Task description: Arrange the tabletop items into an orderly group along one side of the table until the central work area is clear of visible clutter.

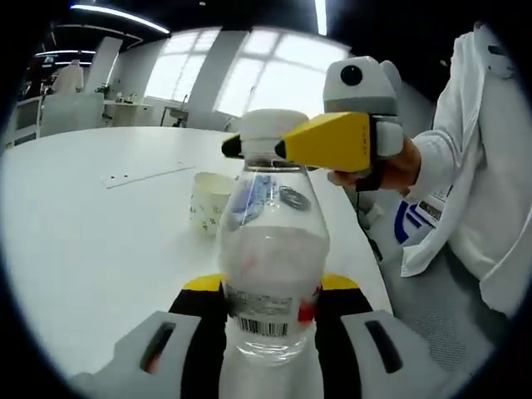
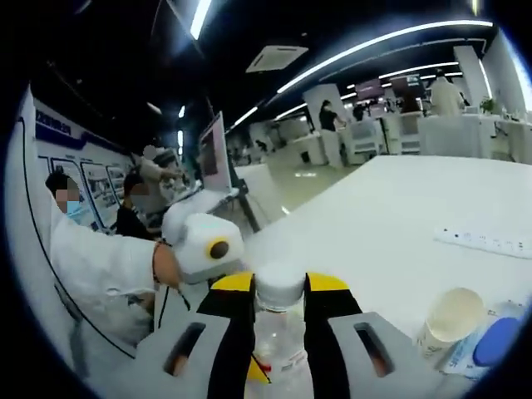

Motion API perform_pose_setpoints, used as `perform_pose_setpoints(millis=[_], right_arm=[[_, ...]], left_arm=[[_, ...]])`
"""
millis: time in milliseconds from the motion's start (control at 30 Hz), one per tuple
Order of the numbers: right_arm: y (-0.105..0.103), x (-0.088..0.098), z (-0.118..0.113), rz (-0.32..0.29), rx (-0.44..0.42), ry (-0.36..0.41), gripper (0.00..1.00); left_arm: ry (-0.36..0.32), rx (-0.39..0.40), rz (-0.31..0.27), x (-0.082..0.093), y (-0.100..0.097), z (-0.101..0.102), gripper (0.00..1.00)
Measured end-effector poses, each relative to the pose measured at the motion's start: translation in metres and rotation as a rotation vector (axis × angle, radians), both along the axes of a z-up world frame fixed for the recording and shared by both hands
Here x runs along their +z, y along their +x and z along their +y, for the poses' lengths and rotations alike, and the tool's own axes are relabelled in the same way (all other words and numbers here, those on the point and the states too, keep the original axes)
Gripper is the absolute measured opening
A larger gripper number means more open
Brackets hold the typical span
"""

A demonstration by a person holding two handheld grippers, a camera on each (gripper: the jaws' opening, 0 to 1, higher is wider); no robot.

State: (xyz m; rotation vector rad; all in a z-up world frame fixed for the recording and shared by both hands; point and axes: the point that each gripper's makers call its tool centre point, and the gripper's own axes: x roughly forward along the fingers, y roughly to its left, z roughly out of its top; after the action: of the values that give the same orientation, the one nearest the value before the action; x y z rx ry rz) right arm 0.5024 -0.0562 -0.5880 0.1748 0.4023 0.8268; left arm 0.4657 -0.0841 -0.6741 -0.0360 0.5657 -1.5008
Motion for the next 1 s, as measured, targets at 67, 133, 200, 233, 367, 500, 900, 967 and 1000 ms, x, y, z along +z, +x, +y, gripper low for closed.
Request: perform_pose_setpoints(millis=[67, 133, 200, 233, 367, 500, 900, 967, 1000], right_arm=[[0.005, 0.004, -0.005, -0.012, -0.006, -0.005, 0.19], [0.012, 0.008, -0.011, -0.024, -0.013, -0.004, 0.19], [0.018, 0.012, -0.017, -0.039, -0.016, -0.012, 0.19], [0.02, 0.013, -0.019, -0.045, -0.016, -0.014, 0.19], [0.033, 0.019, -0.029, -0.069, -0.023, -0.018, 0.19], [0.044, 0.024, -0.036, -0.087, -0.031, -0.018, 0.19], [0.075, 0.028, -0.051, -0.148, -0.052, -0.065, 0.19], [0.077, 0.026, -0.053, -0.154, -0.056, -0.069, 0.19], [0.079, 0.024, -0.055, -0.153, -0.061, -0.07, 0.19]], left_arm=[[-0.015, 0.011, -0.004, 0.004, 0.008, -0.006, 0.4], [-0.027, 0.018, -0.01, 0.008, 0.015, -0.013, 0.4], [-0.038, 0.024, -0.017, 0.012, 0.022, -0.019, 0.4], [-0.039, 0.024, -0.019, 0.014, 0.024, -0.021, 0.4], [-0.038, 0.024, -0.044, 0.02, 0.039, -0.031, 0.4], [-0.032, 0.023, -0.07, 0.024, 0.052, -0.037, 0.4], [-0.034, 0.011, -0.129, 0.025, 0.089, -0.053, 0.4], [-0.035, 0.006, -0.133, 0.024, 0.092, -0.055, 0.4], [-0.032, 0.002, -0.137, 0.022, 0.094, -0.056, 0.4]])
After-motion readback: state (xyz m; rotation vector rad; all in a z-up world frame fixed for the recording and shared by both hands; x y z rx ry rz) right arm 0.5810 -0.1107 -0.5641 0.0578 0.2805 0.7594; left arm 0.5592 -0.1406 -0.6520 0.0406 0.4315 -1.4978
